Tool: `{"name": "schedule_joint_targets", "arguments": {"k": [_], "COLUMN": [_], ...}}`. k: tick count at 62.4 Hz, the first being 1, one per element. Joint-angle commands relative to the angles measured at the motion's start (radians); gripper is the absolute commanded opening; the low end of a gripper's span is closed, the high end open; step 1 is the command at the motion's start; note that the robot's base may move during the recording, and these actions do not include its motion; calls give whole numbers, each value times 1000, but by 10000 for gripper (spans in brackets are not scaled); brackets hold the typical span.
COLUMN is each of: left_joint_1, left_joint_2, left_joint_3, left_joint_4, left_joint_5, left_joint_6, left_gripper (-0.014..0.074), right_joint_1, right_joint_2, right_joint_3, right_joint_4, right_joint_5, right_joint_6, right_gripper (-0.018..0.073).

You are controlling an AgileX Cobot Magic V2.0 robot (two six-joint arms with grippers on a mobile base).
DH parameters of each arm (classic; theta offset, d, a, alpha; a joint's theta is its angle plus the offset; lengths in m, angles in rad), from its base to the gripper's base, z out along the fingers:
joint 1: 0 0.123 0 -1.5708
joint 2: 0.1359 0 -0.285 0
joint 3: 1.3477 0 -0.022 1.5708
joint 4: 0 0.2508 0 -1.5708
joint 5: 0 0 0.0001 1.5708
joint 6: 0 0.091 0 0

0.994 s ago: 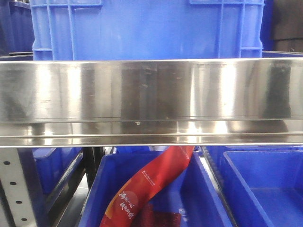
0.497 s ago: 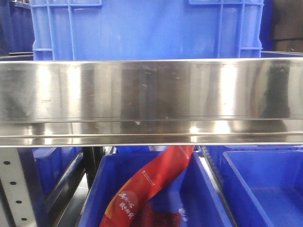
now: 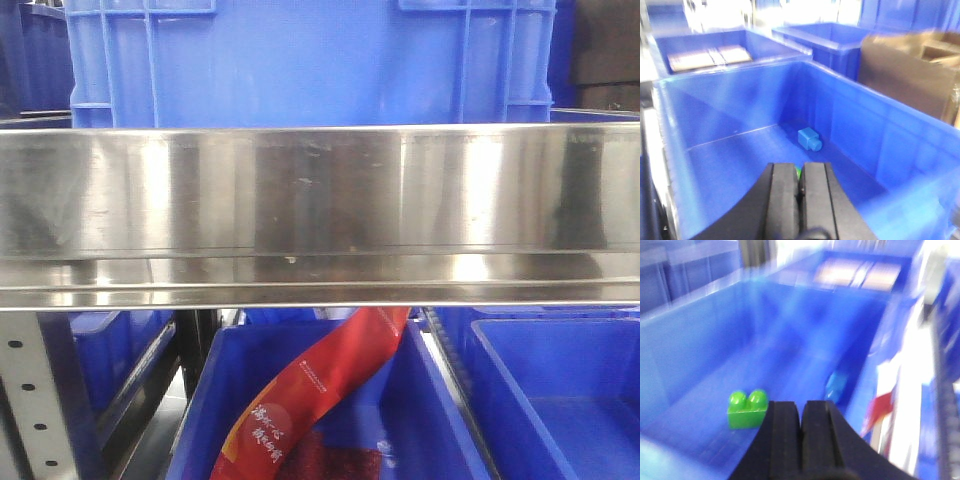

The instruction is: Grab block from conveyor and place in blue bin

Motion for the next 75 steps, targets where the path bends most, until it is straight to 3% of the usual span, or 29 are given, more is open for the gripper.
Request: {"name": "schedule_joint_targets", "arguments": {"k": [1,17,26,46,67,75], "left_joint_1": [5,5,5,5,5,5], "left_joint_2": [-89,-330,-446,-573,-577,-577], "left_joint_3": [120,451,538,561,561,561], "left_joint_4": [-3,-7,-7,-7,-7,-7], "left_joint_5": [-66,-101,-99,-105,-123,-123], "left_joint_6": [0,0,0,0,0,0], "left_gripper": [-111,-111,-111,-111,-111,-111], "right_joint_1": [-3,-3,-3,-3,-3,-20], "right_joint_2": [-79,-353,-503,-704,-733,-749], "right_joint_3": [120,481,582,611,611,641], "right_joint_4": [-15,-15,-15,-15,-15,-136], "right_joint_5": [-109,-226,-224,-243,-245,-247], "right_joint_6": [0,0,0,0,0,0], "right_gripper": [-162,-162,-162,-162,-162,-162]}}
